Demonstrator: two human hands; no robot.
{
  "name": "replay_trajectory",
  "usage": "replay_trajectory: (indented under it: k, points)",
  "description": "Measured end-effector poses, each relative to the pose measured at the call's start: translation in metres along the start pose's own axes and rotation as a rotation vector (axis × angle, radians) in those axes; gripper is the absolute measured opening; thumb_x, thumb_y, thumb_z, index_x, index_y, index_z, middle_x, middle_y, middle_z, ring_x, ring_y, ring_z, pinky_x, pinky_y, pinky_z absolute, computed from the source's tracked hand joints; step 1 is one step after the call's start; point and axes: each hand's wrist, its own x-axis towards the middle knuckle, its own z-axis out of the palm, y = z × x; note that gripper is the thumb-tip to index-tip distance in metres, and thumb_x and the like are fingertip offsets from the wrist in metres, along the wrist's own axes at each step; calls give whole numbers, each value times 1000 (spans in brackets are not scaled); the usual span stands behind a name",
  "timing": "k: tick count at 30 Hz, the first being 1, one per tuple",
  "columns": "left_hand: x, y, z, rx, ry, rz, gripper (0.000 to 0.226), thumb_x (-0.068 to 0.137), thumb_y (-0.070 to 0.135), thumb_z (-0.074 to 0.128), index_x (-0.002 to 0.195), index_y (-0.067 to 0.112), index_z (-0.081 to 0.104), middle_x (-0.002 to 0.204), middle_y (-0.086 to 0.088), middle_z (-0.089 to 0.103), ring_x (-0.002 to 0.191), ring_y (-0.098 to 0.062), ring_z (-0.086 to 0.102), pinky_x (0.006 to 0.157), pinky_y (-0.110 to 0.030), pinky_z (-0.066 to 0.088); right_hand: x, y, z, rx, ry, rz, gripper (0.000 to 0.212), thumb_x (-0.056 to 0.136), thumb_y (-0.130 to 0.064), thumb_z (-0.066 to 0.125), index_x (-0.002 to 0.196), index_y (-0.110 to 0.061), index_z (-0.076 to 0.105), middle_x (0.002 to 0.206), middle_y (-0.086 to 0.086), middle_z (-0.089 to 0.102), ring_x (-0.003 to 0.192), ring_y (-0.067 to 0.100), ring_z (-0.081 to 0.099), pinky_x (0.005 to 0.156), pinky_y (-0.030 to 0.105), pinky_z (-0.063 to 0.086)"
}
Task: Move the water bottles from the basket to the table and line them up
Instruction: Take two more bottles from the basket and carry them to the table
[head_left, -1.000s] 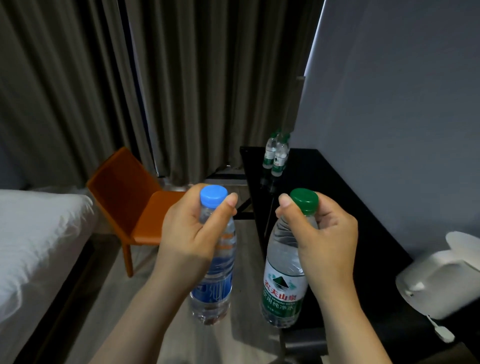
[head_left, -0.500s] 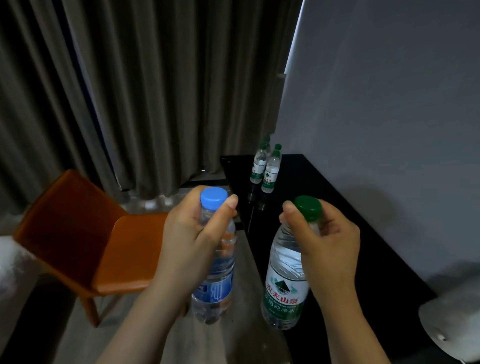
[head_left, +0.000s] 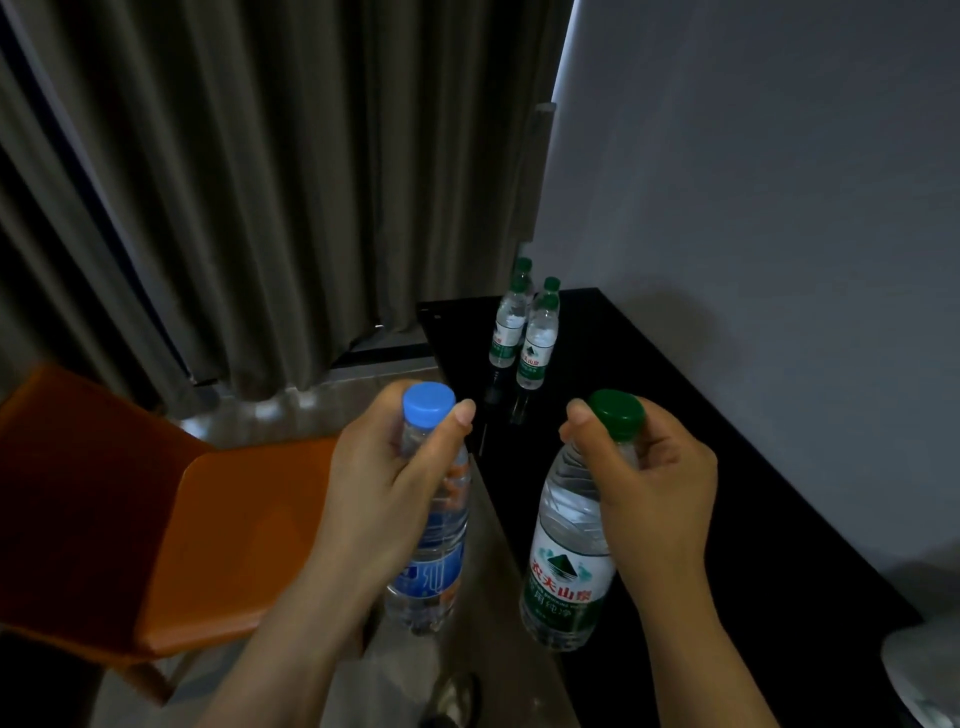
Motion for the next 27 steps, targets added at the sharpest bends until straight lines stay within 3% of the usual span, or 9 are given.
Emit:
replay_trajectory:
  k: [2, 6, 8, 12, 16, 22, 27]
  points:
    - [21, -10, 5, -31, -9, -28, 34, 80, 45, 56, 85, 12, 59, 77, -10, 62, 60, -17, 64, 51, -13, 50, 22, 13, 7, 6, 24, -2, 25, 75, -34, 71, 72, -9, 70, 70, 3, 70, 61, 8, 65, 58, 16, 52]
    - [73, -31, 18, -26, -54, -51, 39, 83, 49, 63, 86, 11, 57, 74, -15, 61, 69, -34, 63, 61, -48, 55, 73, 38, 21, 17, 37, -4, 27, 74, -37, 70, 75, -10, 71, 71, -1, 71, 64, 4, 66, 60, 13, 50]
    - [100, -41, 27, -6, -68, -54, 40, 79, 51, 60, 87, 13, 57, 77, -17, 61, 73, -36, 62, 68, -56, 53, 101, 50, 26, 33, 46, -12, 26, 74, -36, 70, 76, -10, 71, 71, -3, 71, 64, 1, 65, 61, 10, 49]
    - [147, -64, 53, 30, -77, -81, 35, 81, 56, 59, 86, 21, 57, 79, -10, 62, 75, -31, 63, 71, -55, 53, 151, 77, 29, 8, 75, -19, 27, 75, -38, 70, 76, -11, 71, 72, -2, 70, 65, 2, 65, 61, 10, 48]
    - [181, -97, 76, 53, -81, -110, 36, 77, 57, 55, 88, 23, 60, 84, -6, 65, 79, -23, 65, 70, -43, 55, 183, 102, 28, -26, 102, 13, 25, 73, -43, 70, 74, -18, 70, 72, -6, 71, 64, 2, 65, 60, 13, 50]
    - [221, -153, 92, 92, -229, -111, 27, 78, 51, 63, 97, 33, 66, 96, 4, 69, 89, -13, 66, 80, -43, 57, 208, 130, 29, -47, 122, 84, 27, 71, -47, 69, 74, -20, 69, 71, -12, 70, 65, -1, 65, 61, 12, 50]
    - [257, -205, 106, 131, -339, -136, 20, 81, 49, 64, 94, 34, 63, 92, 6, 67, 85, -8, 65, 75, -34, 55, 218, 145, 29, -86, 124, 121, 12, 71, -42, 72, 73, -30, 72, 74, -14, 72, 70, -3, 66, 63, 9, 49]
